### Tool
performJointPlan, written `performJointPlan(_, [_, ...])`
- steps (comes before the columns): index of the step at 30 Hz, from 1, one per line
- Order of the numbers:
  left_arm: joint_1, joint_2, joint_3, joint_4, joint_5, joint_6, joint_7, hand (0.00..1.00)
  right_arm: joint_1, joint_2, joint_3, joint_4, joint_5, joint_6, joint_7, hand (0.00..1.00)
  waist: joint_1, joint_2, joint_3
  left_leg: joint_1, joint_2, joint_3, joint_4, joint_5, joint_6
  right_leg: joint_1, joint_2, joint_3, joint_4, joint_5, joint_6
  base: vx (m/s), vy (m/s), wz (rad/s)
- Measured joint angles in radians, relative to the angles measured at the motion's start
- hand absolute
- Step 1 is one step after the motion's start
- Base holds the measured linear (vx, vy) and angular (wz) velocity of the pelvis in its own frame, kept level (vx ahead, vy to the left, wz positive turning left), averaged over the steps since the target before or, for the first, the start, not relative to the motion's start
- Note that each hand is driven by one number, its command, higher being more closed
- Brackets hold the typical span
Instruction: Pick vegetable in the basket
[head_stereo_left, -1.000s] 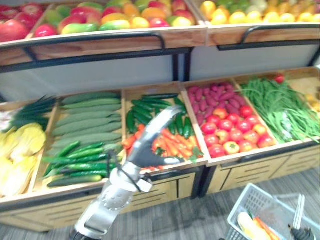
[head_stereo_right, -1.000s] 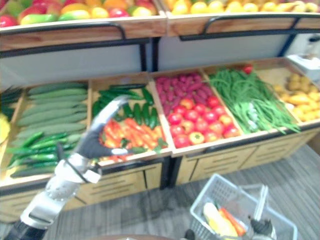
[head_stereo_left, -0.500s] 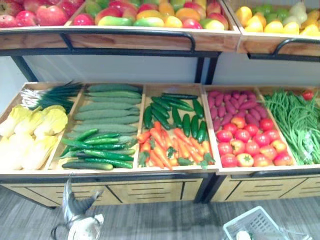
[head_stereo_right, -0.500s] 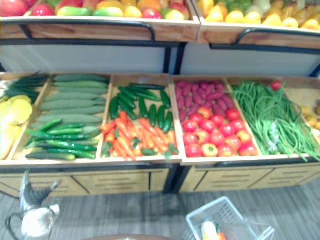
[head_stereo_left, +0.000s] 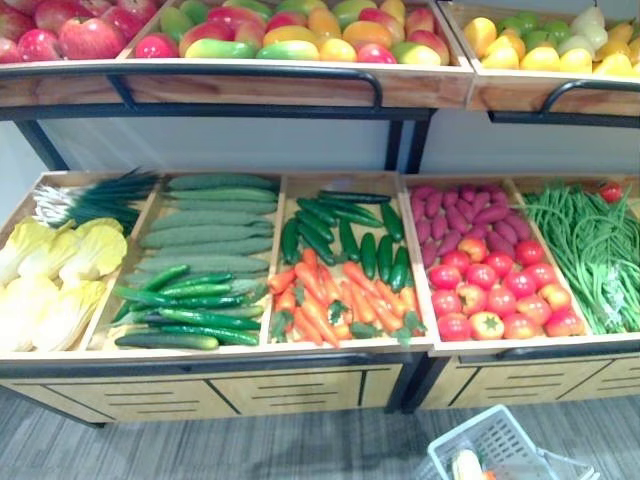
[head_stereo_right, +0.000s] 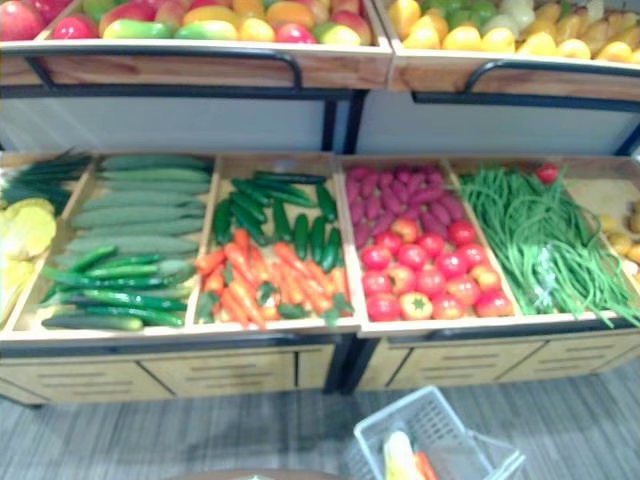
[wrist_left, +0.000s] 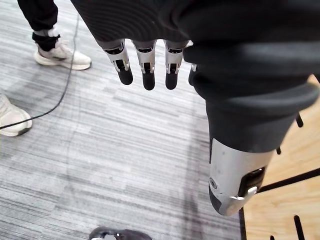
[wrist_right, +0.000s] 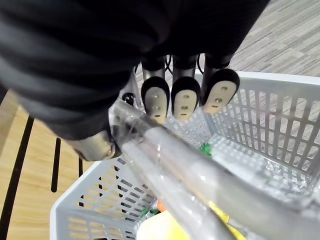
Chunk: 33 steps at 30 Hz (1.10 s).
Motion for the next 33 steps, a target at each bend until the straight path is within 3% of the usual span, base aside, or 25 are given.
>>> performJointPlan(1, [-0.005,0.000,-0.012,0.000,0.000,-0.002,-0.004,0.00,-0.007,-0.001,0.000,0.000,0.001,-0.005,-0.001,1.00,-0.001,0.004,0.013,-0.008,0.004,0.007,0.044,-0.026,0.001,-0.003,-0.004,0.009,0.025,-0.016,0.000,0.01,0.041,-0.25])
performJointPlan(3, [-0.019,-0.016,-0.062,-0.002,0.000,-0.012,-0.006,0.00,-0.019,-0.021,-0.001,0.001,0.004,-0.011,-0.001,1.00,-0.011,0.036,0.052,-0.075,0.036,0.007,0.270,-0.157,0.010,-0.031,-0.010,0.040,0.153,-0.083,0.015,-0.06,0.096,-0.26])
performJointPlan(4, [-0.028,-0.019,-0.083,-0.001,0.000,-0.013,-0.006,0.00,-0.019,-0.022,-0.001,0.001,0.006,-0.011,-0.001,1.00,-0.014,0.043,0.058,-0.090,0.043,0.010,0.314,-0.183,0.012,-0.044,-0.011,0.049,0.181,-0.094,0.018,-0.05,0.150,-0.30])
performJointPlan(6, [-0.052,-0.016,-0.174,0.002,0.002,-0.014,-0.014,0.00,-0.023,0.006,0.008,-0.037,0.007,-0.009,-0.002,1.00,-0.026,0.036,0.092,-0.121,0.059,0.058,0.431,-0.247,0.032,-0.099,-0.012,0.119,0.234,-0.080,0.034,-0.04,0.182,-0.78])
performJointPlan(8, [-0.069,-0.014,-0.235,0.002,0.006,-0.016,-0.018,0.00,-0.029,0.019,0.079,-0.084,0.030,-0.009,-0.004,1.00,-0.027,0.028,0.107,-0.150,0.078,0.138,0.467,-0.274,0.048,-0.168,0.000,0.197,0.235,-0.016,0.017,-0.21,0.227,-1.35])
performJointPlan(9, [-0.093,-0.013,-0.272,0.002,0.014,-0.021,-0.023,0.00,-0.044,0.033,0.118,-0.133,0.037,-0.009,-0.004,1.00,-0.025,0.026,0.129,-0.145,0.098,0.217,0.471,-0.281,0.066,-0.206,0.023,0.247,0.177,0.104,-0.013,-0.34,0.295,-2.03])
performJointPlan(10, [-0.098,-0.007,-0.297,0.008,0.021,-0.025,-0.026,0.00,-0.064,0.040,0.158,-0.164,0.040,-0.010,-0.005,1.00,-0.019,0.057,0.143,-0.135,0.138,0.316,0.453,-0.271,0.086,-0.213,0.050,0.252,0.090,0.214,-0.030,-0.28,0.236,-2.04])
performJointPlan(11, [-0.109,0.001,-0.307,0.005,0.021,-0.028,-0.026,0.00,-0.080,0.043,0.167,-0.182,0.045,-0.011,-0.005,1.00,-0.025,0.057,0.159,-0.127,0.144,0.351,0.445,-0.262,0.100,-0.229,0.052,0.211,0.155,0.192,-0.048,-0.26,0.221,-1.74])
performJointPlan(13, [-0.117,0.021,-0.350,-0.010,0.021,-0.030,-0.031,0.00,-0.099,0.030,0.182,-0.183,0.046,-0.011,-0.020,1.00,-0.026,0.051,0.199,-0.063,0.144,0.480,0.377,-0.226,0.123,-0.250,0.000,0.022,0.459,-0.027,-0.129,-0.18,0.207,-1.63])
performJointPlan(14, [-0.112,0.026,-0.363,-0.012,0.021,-0.029,-0.034,0.00,-0.106,0.019,0.196,-0.183,0.045,-0.012,-0.028,1.00,-0.023,0.046,0.207,-0.033,0.142,0.560,0.337,-0.204,0.133,-0.228,-0.028,-0.065,0.564,-0.094,-0.158,-0.15,0.164,-1.63])
performJointPlan(17, [-0.102,0.031,-0.370,-0.012,0.020,-0.029,-0.042,0.00,-0.153,0.001,0.259,-0.134,0.043,-0.014,-0.027,1.00,-0.023,0.029,0.209,0.002,0.146,0.720,0.292,-0.178,0.132,-0.162,-0.095,-0.172,0.696,-0.159,-0.143,-0.13,0.043,-1.65])
performJointPlan(20, [-0.100,0.058,-0.383,-0.012,0.013,-0.029,-0.055,0.00,-0.211,-0.013,0.276,-0.058,0.031,-0.010,-0.020,1.00,-0.018,0.018,0.206,0.010,0.189,0.865,0.343,-0.177,0.130,-0.101,-0.156,-0.241,0.675,-0.176,-0.117,-0.09,-0.184,-1.63])
performJointPlan(22, [-0.101,0.054,-0.380,-0.012,0.011,-0.030,-0.057,0.00,-0.218,-0.034,0.278,-0.036,0.025,-0.009,-0.019,1.00,-0.020,0.035,0.209,0.012,0.237,0.919,0.396,-0.178,0.128,-0.114,-0.131,-0.284,0.633,-0.207,-0.115,-0.07,-0.324,-1.40])
performJointPlan(23, [-0.101,0.046,-0.371,-0.004,0.012,-0.028,-0.060,0.00,-0.220,-0.060,0.277,-0.032,0.025,-0.008,-0.019,1.00,-0.020,0.054,0.208,0.012,0.254,0.924,0.394,-0.171,0.123,-0.117,-0.081,-0.275,0.576,-0.207,-0.115,-0.13,-0.290,-1.22])
performJointPlan(24, [-0.105,0.031,-0.371,0.002,0.012,-0.028,-0.060,0.00,-0.215,-0.074,0.275,-0.029,0.025,-0.006,-0.019,1.00,-0.025,0.063,0.199,0.013,0.268,0.933,0.372,-0.144,0.111,-0.117,-0.042,-0.251,0.509,-0.218,-0.098,-0.13,-0.287,-1.13])
performJointPlan(26, [-0.116,0.028,-0.371,-0.002,0.015,-0.027,-0.050,0.00,-0.195,-0.079,0.276,-0.029,0.025,-0.007,-0.020,1.00,-0.029,0.061,0.189,0.013,0.276,0.952,0.378,-0.127,0.094,-0.123,-0.011,-0.227,0.448,-0.256,-0.062,-0.07,-0.286,-0.83])
performJointPlan(27, [-0.121,0.032,-0.362,0.003,0.016,-0.024,-0.051,0.00,-0.184,-0.081,0.278,-0.026,0.025,-0.005,-0.020,1.00,-0.032,0.057,0.195,0.011,0.298,0.973,0.393,-0.120,0.082,-0.130,0.020,-0.210,0.409,-0.263,-0.064,-0.04,-0.262,-0.77])
performJointPlan(28, [-0.120,0.033,-0.361,0.008,0.016,-0.023,-0.051,0.00,-0.178,-0.080,0.284,-0.026,0.025,-0.005,-0.020,1.00,-0.034,0.072,0.188,0.011,0.308,0.976,0.394,-0.113,0.074,-0.129,0.035,-0.204,0.391,-0.262,-0.065,-0.03,-0.232,-0.60])
performJointPlan(29, [-0.115,0.030,-0.361,0.009,0.016,-0.018,-0.051,0.00,-0.160,-0.077,0.306,-0.025,0.025,-0.001,-0.019,1.00,-0.051,0.071,0.189,0.016,0.326,0.976,0.398,-0.101,0.059,-0.119,0.064,-0.197,0.361,-0.259,-0.071,-0.02,-0.203,-0.37])
performJointPlan(33, [-0.103,0.032,-0.360,0.007,0.018,-0.007,-0.045,0.00,-0.096,-0.066,0.317,-0.042,0.025,-0.002,-0.020,1.00,-0.057,0.086,0.187,0.083,0.392,0.946,0.472,-0.043,0.052,-0.035,0.127,-0.161,0.300,-0.251,-0.089,-0.04,-0.180,-0.31])
